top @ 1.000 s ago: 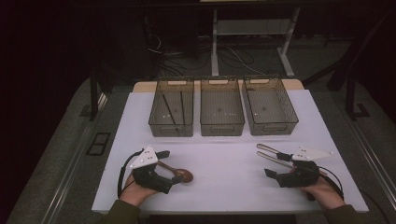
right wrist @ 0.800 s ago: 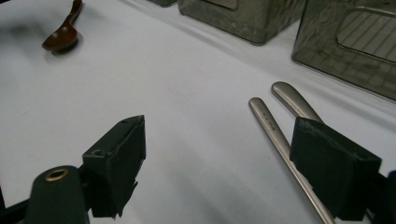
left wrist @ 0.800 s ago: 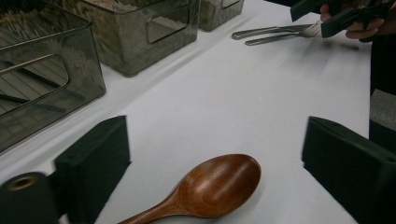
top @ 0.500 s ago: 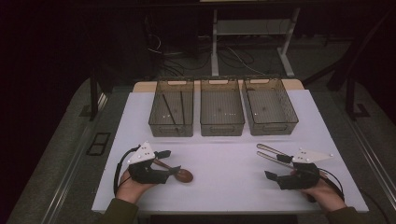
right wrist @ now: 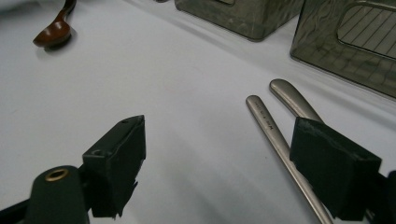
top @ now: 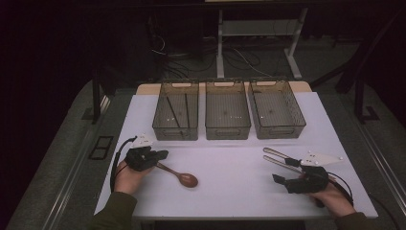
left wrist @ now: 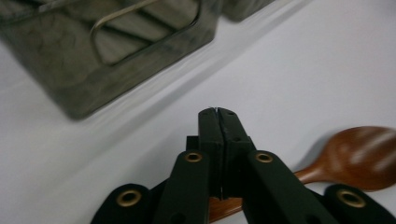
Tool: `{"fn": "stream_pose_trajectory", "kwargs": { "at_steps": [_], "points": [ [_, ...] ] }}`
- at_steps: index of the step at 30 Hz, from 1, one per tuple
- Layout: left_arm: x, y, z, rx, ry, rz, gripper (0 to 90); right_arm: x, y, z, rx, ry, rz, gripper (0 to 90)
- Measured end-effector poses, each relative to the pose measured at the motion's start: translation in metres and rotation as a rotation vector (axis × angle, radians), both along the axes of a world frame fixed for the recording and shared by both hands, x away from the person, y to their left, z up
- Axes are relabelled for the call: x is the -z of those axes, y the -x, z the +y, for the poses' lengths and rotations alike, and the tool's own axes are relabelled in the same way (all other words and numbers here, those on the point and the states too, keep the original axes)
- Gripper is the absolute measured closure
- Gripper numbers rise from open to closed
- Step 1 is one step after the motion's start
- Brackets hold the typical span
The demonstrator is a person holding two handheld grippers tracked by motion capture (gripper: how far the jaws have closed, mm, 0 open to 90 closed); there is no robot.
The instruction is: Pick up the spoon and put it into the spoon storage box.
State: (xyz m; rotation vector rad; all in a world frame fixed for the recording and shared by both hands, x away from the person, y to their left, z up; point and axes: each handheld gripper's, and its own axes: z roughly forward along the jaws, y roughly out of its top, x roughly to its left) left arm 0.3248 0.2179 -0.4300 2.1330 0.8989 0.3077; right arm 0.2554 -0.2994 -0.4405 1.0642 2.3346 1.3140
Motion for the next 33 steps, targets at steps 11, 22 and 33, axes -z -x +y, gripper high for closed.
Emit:
{"fn": "stream_pose_trajectory", "kwargs": {
  "at_steps": [11, 22, 33],
  "points": [
    [0.009, -0.004, 0.009, -0.069, -0.082, 0.059, 88.6, 0.000, 0.000, -0.003, 0.012, 0.002, -0.003, 17.6],
    [0.009, 0.001, 0.017, -0.076, -0.114, 0.088, 88.6, 0.000, 0.000, -0.004, 0.008, 0.004, -0.002, 17.6],
    [0.009, 0.022, 0.031, -0.093, -0.071, 0.126, 88.7, -0.001, 0.001, -0.006, 0.017, 0.000, 0.004, 17.6]
  ]
}}
